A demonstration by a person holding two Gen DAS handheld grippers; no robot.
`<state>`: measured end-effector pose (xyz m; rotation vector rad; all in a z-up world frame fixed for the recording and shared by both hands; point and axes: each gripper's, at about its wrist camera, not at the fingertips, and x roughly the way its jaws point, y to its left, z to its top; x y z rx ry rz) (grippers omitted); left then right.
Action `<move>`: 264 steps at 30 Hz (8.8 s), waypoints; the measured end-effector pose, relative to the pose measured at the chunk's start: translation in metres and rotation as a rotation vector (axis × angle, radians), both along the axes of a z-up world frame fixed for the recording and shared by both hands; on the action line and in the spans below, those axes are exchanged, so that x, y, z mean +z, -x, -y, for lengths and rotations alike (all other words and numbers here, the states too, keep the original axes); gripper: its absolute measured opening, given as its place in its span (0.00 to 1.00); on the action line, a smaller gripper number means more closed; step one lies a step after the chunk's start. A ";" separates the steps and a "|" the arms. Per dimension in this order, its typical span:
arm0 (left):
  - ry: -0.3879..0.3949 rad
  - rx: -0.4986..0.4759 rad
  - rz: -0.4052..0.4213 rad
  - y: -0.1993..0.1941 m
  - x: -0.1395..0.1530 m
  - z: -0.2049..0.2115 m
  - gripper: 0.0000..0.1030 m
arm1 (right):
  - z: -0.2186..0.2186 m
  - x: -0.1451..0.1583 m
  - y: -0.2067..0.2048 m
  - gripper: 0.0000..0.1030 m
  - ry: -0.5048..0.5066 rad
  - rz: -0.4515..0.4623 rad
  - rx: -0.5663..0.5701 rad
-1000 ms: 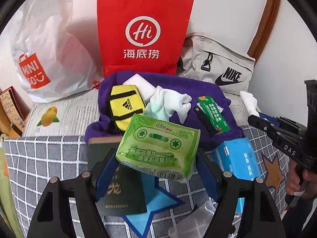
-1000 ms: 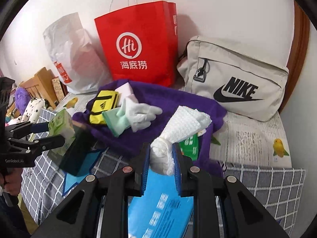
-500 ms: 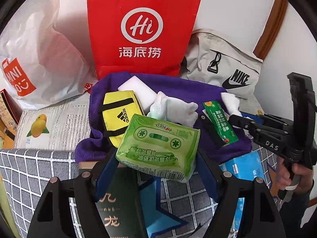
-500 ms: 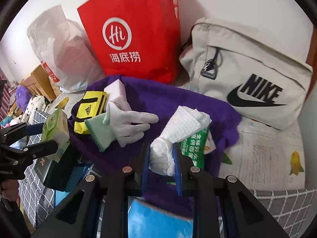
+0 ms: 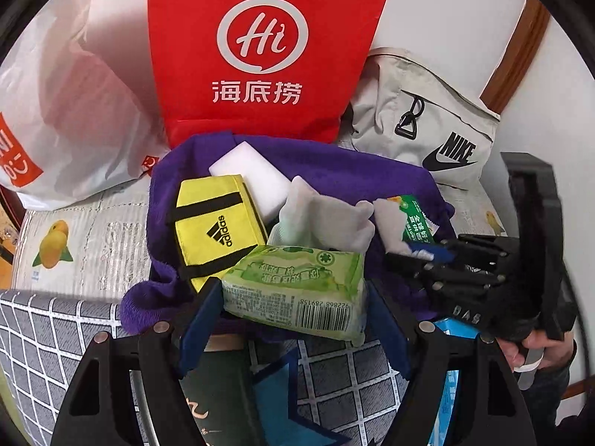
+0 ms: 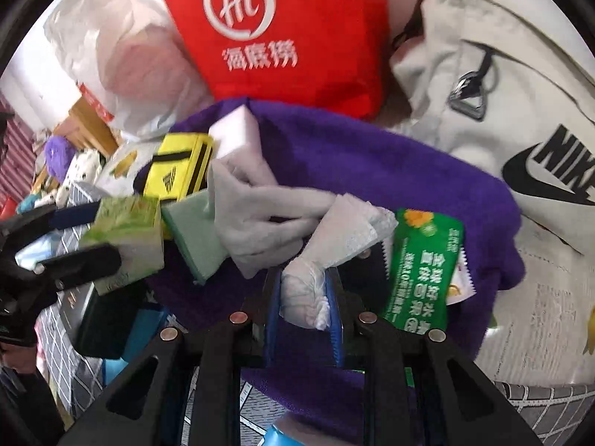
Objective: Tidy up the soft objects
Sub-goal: 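Open the left tool to set the tissue pack down while the right tool releases the white cloth, then move the left tool to the white mesh bag while the right tool approaches the black watch strap, then close the left tool on the mesh bag while the right tool grasps the black watch strap, then carry the mesh bag with the left tool and watch strap with the right tool over the towel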
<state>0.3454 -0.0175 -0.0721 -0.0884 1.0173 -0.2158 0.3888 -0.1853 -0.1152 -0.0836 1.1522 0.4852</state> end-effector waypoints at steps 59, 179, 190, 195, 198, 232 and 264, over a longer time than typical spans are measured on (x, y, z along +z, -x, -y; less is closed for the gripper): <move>-0.076 -0.051 -0.045 0.028 0.000 0.046 0.80 | 0.076 0.060 0.119 0.47 -0.020 0.151 -0.174; 0.005 -0.110 0.100 0.230 -0.039 -0.021 0.13 | -0.017 -0.007 0.280 0.20 0.023 0.146 0.079; 0.021 -0.076 0.141 0.221 0.006 -0.028 0.13 | -0.008 0.042 0.265 0.20 -0.026 0.210 0.013; 0.027 -0.055 0.150 0.208 0.019 -0.027 0.12 | 0.002 0.057 0.245 0.20 -0.037 0.223 -0.025; 0.018 -0.041 0.153 0.199 0.025 -0.026 0.12 | 0.008 0.065 0.232 0.20 -0.048 0.231 -0.038; 0.000 -0.011 0.130 0.064 0.035 -0.026 0.12 | 0.052 0.079 0.090 0.20 -0.063 0.248 -0.174; 0.003 0.005 0.091 -0.037 0.020 -0.021 0.12 | 0.060 0.019 -0.001 0.20 0.001 0.155 -0.185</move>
